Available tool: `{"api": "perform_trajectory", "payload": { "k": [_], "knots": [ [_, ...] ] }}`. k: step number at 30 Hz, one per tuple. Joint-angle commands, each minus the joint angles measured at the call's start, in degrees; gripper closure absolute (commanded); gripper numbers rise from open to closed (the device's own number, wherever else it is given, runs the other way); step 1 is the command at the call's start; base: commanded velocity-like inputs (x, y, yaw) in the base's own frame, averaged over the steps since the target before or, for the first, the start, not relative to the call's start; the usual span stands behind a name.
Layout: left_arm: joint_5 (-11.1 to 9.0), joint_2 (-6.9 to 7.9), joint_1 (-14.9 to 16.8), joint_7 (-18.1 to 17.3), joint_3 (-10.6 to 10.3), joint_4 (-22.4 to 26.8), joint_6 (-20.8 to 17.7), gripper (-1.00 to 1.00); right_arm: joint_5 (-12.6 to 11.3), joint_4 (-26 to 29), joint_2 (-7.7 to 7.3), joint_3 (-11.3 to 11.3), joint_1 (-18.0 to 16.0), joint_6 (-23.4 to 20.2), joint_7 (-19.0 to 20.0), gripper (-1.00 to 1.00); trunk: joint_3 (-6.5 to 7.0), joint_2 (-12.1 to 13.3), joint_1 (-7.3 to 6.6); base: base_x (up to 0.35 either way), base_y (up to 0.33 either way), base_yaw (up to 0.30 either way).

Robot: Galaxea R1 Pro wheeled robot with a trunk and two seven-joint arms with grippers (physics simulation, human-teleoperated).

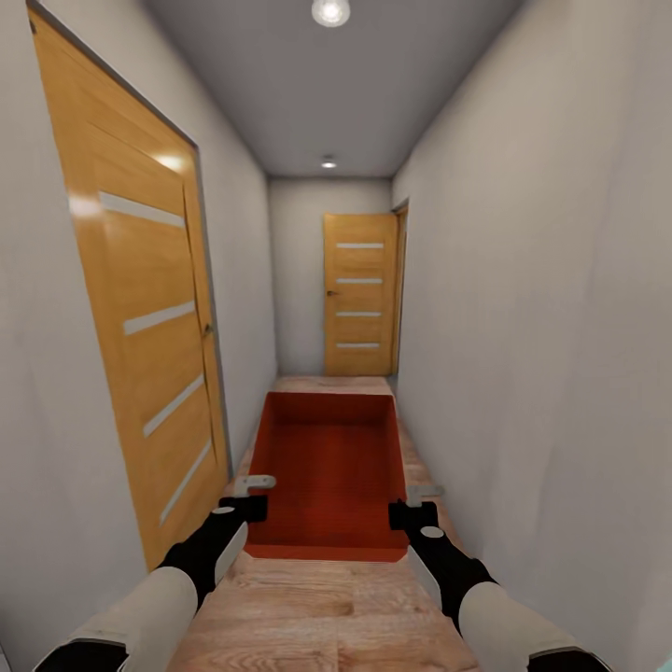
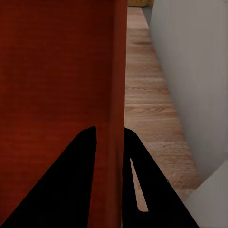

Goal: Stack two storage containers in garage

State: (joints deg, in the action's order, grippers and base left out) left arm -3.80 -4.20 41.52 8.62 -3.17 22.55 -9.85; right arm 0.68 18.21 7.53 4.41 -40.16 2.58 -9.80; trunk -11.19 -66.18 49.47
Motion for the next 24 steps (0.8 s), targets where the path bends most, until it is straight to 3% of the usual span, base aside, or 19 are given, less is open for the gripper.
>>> {"api": "perform_trajectory", "payload": {
  "k": [1, 17, 24],
  "knots": [
    [0.90, 0.08, 0.06, 4.04, 1.14, 0.65, 0.98, 1.00, -0.24, -0.19, -1.73, -0.54, -0.02, 0.12, -5.32, 1.00, -0.08, -0.05, 0.04, 0.323, 0.000, 0.000],
    [0.90, 0.16, 0.07, 4.04, 1.14, 0.65, 0.98, 1.00, -0.24, -0.19, -1.68, -0.54, -0.01, 0.12, -5.32, 1.00, -0.08, -0.05, 0.04, 0.323, 0.000, 0.000],
    [0.90, 0.16, 0.06, 4.02, 1.15, 0.65, 0.98, 1.00, -0.26, -0.19, -1.79, -0.60, -0.01, 0.11, -5.32, 1.00, -0.08, -0.05, 0.04, 0.323, 0.000, 0.128]
  ]
}}
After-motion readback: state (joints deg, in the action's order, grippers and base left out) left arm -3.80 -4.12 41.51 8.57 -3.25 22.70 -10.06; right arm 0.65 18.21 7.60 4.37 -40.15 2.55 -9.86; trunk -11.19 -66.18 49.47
